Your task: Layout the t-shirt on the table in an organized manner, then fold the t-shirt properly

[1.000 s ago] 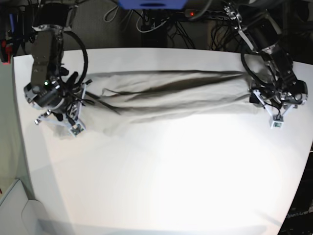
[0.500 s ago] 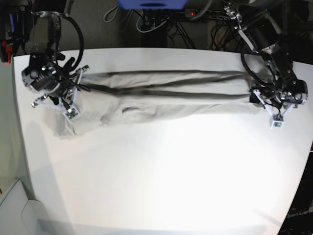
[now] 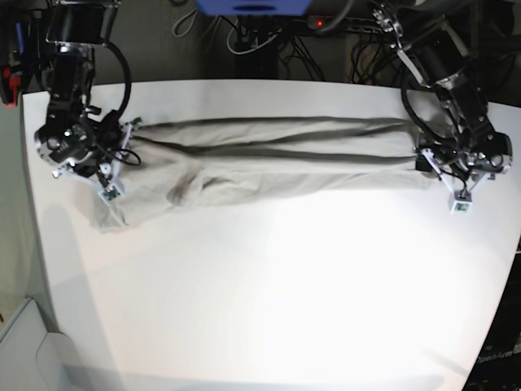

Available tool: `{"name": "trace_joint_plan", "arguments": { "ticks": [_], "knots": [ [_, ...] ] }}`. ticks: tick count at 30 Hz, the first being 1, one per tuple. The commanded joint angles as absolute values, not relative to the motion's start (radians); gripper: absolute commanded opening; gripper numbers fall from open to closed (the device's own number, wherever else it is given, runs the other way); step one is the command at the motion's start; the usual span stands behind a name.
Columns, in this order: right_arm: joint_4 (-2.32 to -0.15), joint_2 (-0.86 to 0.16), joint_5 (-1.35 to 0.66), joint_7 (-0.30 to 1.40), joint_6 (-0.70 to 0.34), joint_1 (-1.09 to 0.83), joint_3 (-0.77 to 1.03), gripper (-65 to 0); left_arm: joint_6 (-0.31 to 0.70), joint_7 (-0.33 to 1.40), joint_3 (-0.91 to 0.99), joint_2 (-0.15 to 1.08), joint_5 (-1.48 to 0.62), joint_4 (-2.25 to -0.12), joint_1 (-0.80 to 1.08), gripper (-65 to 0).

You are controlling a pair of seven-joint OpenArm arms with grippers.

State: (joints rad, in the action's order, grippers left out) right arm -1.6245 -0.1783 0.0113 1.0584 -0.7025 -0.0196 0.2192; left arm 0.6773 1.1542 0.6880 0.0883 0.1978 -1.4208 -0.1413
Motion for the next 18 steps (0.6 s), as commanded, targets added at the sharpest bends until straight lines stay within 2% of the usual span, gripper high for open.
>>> {"name": "trace_joint_plan", "arguments": {
  "ticks": [1, 6, 12, 15, 18],
  "knots": [
    [-1.643, -0.202, 0.015, 1.049, -0.698, 0.015, 0.234, -39.3, 0.68, 1.176, 0.687, 0.091, 0.214, -1.42, -0.139, -9.3],
    [-1.658, -0.245, 0.015, 1.056, -0.698, 0.033, 0.277, -39.2, 0.68, 1.182, 0.687, 0.091, 0.214, -1.425, -0.14, -9.3],
    [-1.81, -0.239, 0.015, 1.106, -0.698, 0.022, 0.288, -39.0, 0.68, 1.185, 0.688, 0.091, 0.214, -1.431, -0.147, -9.5],
    [-1.865, -0.196, 0.013, 1.211, -0.698, 0.03, 0.286, -38.6, 0.68, 1.185, 0.688, 0.091, 0.214, -1.431, -0.147, -9.5],
    [-1.87, -0.156, 0.013, 1.227, -0.698, 0.03, 0.286, -36.3, 0.68, 1.185, 0.688, 0.091, 0.214, -1.431, -0.147, -9.3]
  ]
}}
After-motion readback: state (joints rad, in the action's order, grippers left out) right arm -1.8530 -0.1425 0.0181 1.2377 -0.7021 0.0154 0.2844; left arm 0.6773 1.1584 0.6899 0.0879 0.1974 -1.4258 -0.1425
